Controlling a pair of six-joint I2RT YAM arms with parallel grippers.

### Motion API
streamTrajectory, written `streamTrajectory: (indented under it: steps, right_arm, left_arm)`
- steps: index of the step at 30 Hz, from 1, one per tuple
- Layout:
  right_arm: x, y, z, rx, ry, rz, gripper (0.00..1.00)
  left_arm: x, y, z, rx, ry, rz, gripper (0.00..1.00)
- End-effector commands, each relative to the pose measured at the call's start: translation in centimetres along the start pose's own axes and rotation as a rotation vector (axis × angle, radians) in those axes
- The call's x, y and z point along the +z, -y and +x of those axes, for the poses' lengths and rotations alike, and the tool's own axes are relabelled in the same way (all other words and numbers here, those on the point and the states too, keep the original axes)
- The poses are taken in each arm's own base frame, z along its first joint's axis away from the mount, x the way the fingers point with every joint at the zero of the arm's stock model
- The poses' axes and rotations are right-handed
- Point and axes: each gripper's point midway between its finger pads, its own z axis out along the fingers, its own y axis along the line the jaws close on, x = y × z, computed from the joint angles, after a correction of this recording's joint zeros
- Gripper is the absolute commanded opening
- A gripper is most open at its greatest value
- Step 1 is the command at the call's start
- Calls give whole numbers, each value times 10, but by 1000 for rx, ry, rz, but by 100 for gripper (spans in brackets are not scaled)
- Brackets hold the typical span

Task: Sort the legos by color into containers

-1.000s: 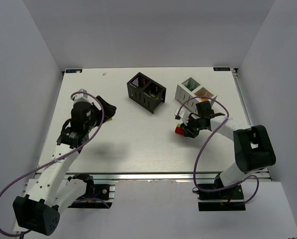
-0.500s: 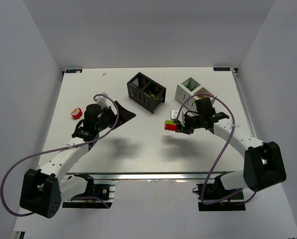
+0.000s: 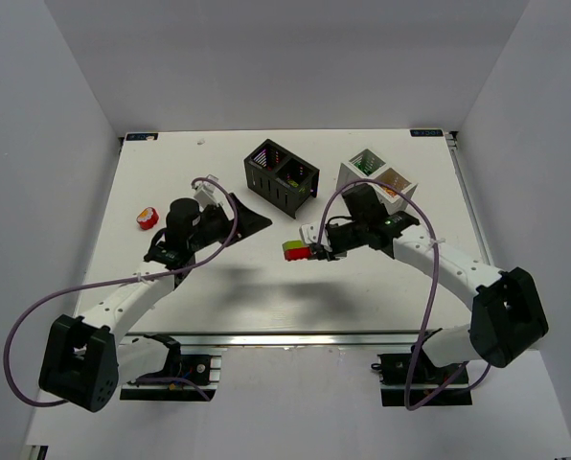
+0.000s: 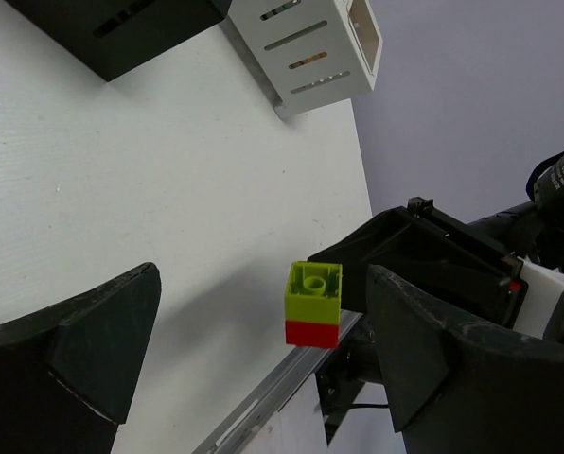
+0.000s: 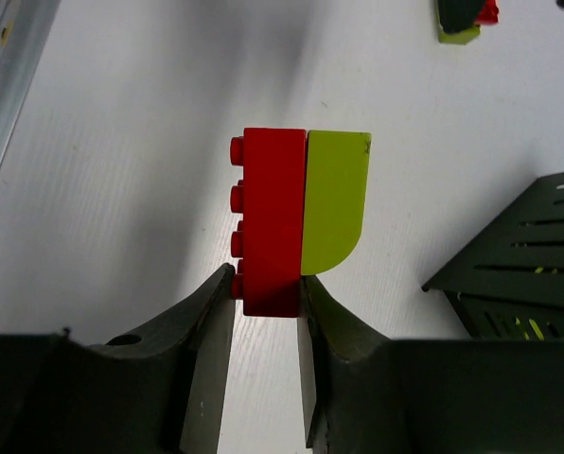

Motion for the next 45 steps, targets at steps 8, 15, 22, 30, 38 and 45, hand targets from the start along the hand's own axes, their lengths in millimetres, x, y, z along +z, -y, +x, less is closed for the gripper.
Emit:
streamTrajectory:
  steps: [8, 15, 22, 30, 38, 45]
  right_arm:
    - [17, 8, -33, -79, 33, -1, 0]
    - [22, 17, -31, -89, 10, 9, 0]
    - [22, 28, -32, -109, 2, 39, 0]
    - [24, 27, -34, -117, 17, 36, 0]
    - [27, 23, -31, -109, 17, 31, 0]
    - [27, 21, -32, -106, 23, 27, 0]
  left_arm:
    - [4, 19, 24, 12, -78, 58, 96]
    - [4, 15, 47, 32, -143, 38, 93]
    - [5, 8, 57, 42, -182, 9, 89]
    - [10, 13, 57, 30, -187, 49, 80]
    - [12, 22, 61, 10, -209, 114, 56]
    - [13, 25, 61, 0, -203, 133, 49]
